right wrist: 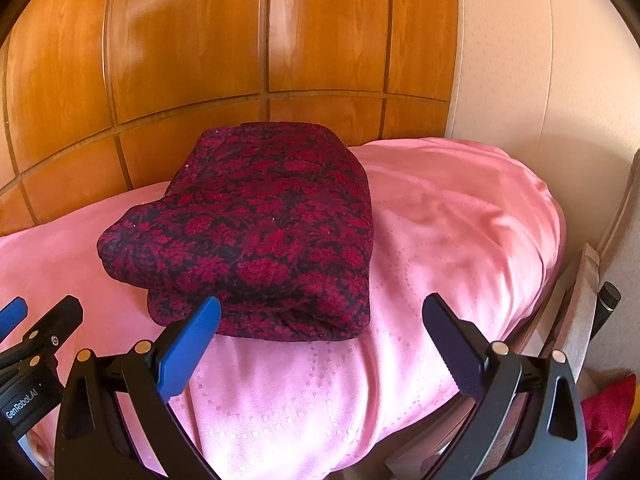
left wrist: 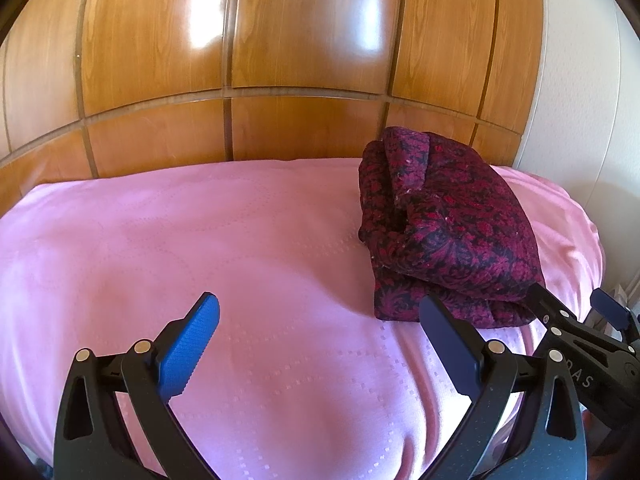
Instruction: Fold small clothes
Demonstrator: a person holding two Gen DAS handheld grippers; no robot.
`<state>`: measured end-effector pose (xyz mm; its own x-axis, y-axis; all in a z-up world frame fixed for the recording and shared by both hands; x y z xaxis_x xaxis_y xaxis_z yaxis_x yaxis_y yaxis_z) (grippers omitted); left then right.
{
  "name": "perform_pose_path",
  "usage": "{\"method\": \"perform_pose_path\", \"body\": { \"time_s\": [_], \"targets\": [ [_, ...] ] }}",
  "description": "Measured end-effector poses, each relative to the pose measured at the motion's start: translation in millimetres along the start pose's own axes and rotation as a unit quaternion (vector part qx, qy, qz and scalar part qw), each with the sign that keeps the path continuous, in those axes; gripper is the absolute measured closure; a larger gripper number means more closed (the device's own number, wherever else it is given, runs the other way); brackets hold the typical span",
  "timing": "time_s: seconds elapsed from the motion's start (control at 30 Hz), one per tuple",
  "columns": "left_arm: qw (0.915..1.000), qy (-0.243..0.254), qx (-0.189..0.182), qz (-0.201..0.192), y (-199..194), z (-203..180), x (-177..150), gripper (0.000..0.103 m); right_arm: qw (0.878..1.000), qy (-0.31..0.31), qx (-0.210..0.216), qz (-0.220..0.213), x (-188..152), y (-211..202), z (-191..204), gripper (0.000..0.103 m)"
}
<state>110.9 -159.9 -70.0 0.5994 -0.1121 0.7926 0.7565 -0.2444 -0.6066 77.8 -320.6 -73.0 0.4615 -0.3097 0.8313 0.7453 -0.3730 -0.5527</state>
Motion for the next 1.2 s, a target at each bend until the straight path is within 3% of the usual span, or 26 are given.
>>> {"method": "perform_pose_path", "body": {
  "time_s": [1.2],
  "targets": [
    [0.9999,-0.003,-0.003,-0.015,-10,-3,5,0.006,1.000,-0.006,0.003,0.000,-3,2,5,0.002]
  ]
}}
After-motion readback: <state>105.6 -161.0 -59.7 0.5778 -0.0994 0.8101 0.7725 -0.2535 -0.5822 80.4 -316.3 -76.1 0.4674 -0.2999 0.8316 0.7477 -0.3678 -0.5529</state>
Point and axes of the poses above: each gripper's, at about its wrist camera, not at the fingertips, and y roughly the way its jaws point, z to its left, x to its top, the point moved 7 cm from there along y, roughly the way its jaws point, and after that the axes turned 3 degrees about y, right-handed, at the moved point
